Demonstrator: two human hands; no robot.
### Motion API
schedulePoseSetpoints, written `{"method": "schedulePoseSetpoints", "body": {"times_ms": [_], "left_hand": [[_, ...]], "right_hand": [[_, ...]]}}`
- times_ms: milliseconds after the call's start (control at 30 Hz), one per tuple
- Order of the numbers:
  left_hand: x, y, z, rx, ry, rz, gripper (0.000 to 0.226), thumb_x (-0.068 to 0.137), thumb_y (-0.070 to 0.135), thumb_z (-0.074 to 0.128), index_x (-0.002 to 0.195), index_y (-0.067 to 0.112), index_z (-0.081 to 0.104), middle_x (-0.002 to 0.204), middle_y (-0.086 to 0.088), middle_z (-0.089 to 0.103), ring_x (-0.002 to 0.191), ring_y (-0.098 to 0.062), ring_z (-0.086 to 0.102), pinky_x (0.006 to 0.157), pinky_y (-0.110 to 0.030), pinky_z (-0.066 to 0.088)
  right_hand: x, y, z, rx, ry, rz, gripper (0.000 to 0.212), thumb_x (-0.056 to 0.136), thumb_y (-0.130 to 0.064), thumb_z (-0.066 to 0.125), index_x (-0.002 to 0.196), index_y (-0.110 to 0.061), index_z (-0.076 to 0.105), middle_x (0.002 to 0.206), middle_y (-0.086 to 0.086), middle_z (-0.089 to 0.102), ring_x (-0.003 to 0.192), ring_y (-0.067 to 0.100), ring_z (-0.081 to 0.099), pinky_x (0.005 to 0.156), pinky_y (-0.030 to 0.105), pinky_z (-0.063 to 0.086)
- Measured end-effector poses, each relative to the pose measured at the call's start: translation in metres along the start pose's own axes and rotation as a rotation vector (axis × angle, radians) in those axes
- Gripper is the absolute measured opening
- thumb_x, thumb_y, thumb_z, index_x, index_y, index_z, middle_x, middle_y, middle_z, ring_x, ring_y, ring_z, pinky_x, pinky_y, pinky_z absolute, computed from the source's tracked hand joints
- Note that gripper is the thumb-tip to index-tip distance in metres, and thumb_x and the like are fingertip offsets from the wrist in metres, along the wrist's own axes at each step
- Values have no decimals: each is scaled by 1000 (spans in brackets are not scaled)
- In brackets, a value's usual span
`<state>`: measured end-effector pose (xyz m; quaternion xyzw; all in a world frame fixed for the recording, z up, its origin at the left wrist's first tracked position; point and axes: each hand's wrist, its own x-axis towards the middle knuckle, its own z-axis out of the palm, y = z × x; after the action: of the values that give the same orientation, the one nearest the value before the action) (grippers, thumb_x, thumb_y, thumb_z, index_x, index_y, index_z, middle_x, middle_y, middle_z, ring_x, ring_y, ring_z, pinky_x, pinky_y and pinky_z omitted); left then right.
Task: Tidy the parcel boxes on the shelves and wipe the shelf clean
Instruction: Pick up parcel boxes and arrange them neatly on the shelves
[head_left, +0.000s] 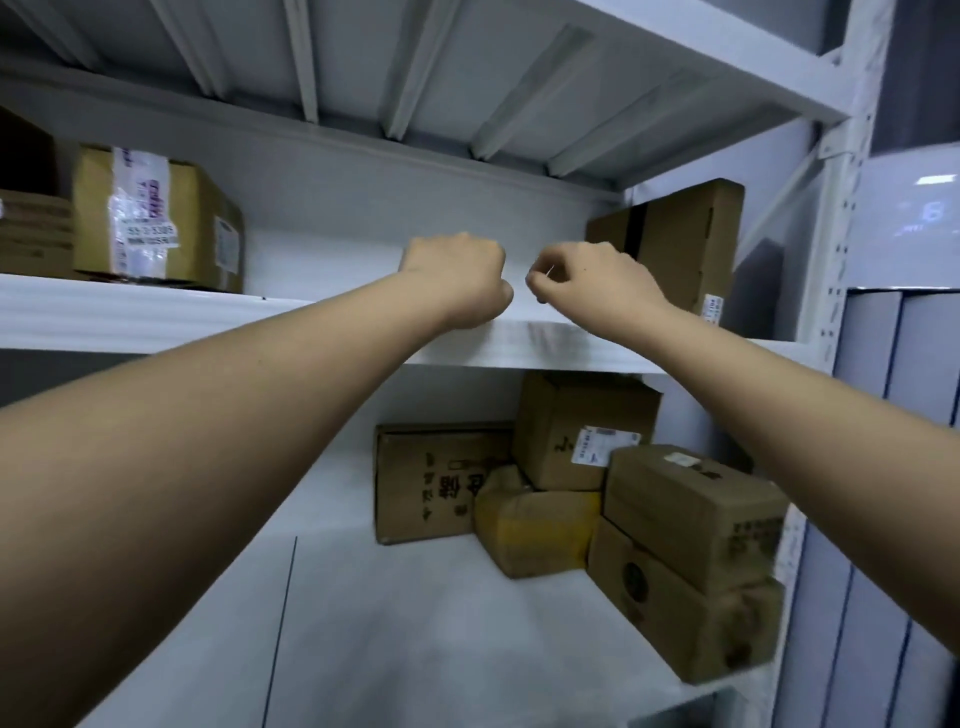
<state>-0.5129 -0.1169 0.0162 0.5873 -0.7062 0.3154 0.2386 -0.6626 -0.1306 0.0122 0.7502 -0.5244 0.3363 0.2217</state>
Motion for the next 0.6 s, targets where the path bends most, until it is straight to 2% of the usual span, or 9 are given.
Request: {"method": "schedulePoseSetpoints", "body": {"times_ms": [133,233,400,500,600], "left_hand": [[-21,26,7,-44,170,92,30,96,28,38,116,18,58,114,-7,60,97,-31,58,68,-32,36],[-40,45,18,-54,292,184,33,96,28,41,124,17,53,119,-8,58,106,-30,56,78,-37,40],[-68,75,59,-165,537,380,38,78,18,60,114,9,57,119,-12,59,107,-29,59,87,-42,45],[-82,95,83,-194,522,465,44,77,22,62,118,9,55,127,-14,56,115,-28,56,94,-43,44],[-90,119,108,-206,430,519,51,76,26,65,122,8,56,128,-15,56,116,-28,56,95,-42,44]], "right_hand": [[-42,19,-5,58,125,39,26,94,-36,43,104,-26,64,97,-7,68,87,17,63,76,40,55],[-73,30,-1,58,172,49,23,95,-31,44,103,-24,65,101,-8,66,89,13,60,75,38,52],[-121,56,18,32,202,69,22,95,-26,47,109,-23,63,108,-7,63,101,12,55,79,33,49],[-146,74,30,-5,159,72,22,93,-27,50,112,-23,60,111,-7,61,106,12,54,81,31,47],[-164,96,45,-57,83,99,25,92,-29,50,115,-22,57,115,-4,60,108,14,53,84,33,47]]}}
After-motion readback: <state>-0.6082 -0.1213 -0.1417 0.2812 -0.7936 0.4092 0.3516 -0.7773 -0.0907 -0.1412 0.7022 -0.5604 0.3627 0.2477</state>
